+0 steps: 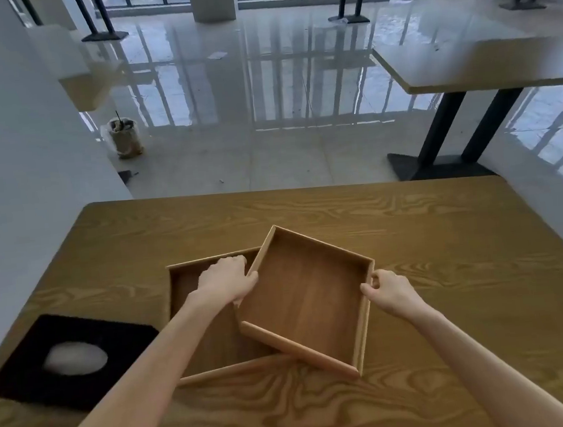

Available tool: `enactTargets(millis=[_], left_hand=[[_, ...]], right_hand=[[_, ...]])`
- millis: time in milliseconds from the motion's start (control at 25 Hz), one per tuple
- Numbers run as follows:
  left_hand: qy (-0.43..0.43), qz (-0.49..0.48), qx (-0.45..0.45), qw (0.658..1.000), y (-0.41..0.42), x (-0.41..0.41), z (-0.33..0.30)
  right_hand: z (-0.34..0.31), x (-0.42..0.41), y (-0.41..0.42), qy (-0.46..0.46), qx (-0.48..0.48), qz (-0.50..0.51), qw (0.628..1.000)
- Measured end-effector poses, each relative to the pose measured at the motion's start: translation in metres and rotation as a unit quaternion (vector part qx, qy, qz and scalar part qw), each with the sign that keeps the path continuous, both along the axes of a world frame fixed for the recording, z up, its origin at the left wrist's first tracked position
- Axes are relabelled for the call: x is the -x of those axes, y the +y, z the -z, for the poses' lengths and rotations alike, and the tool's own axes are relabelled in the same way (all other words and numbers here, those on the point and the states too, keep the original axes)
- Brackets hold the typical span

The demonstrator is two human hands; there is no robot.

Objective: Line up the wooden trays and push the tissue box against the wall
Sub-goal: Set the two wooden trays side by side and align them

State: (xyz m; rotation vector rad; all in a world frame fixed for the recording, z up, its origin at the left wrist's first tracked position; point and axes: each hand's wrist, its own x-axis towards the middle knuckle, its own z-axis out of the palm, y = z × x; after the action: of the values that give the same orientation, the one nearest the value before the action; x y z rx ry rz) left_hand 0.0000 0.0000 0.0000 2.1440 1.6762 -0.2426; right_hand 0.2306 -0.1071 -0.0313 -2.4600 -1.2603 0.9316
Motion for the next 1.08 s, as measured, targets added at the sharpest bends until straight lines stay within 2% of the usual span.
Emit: enactTargets(millis=[200,320,760,1080], left_hand=[[0.035,-0.012,0.037,0.999,-0.008,-0.004,0.024],[0.022,-0.021,0.009,0.999,-0.012,-0.008,0.034],[-0.062,-0.068,-0.034,0.995,-0.017,-0.002,0.048],[-0.163,-0.066,-0.012,0.984,-0.042,-0.032,0.047]], right_hand=[[0.024,0.004,-0.010,0.035,0.049,0.022,0.998],[0.033,0.005,-0.011,0.030,0.035,0.031,0.998],[0.054,0.011,-0.016,0.046,-0.009,0.086,0.995],[0.044,-0.035,-0.023,0.025,-0.070,0.153,0.985]])
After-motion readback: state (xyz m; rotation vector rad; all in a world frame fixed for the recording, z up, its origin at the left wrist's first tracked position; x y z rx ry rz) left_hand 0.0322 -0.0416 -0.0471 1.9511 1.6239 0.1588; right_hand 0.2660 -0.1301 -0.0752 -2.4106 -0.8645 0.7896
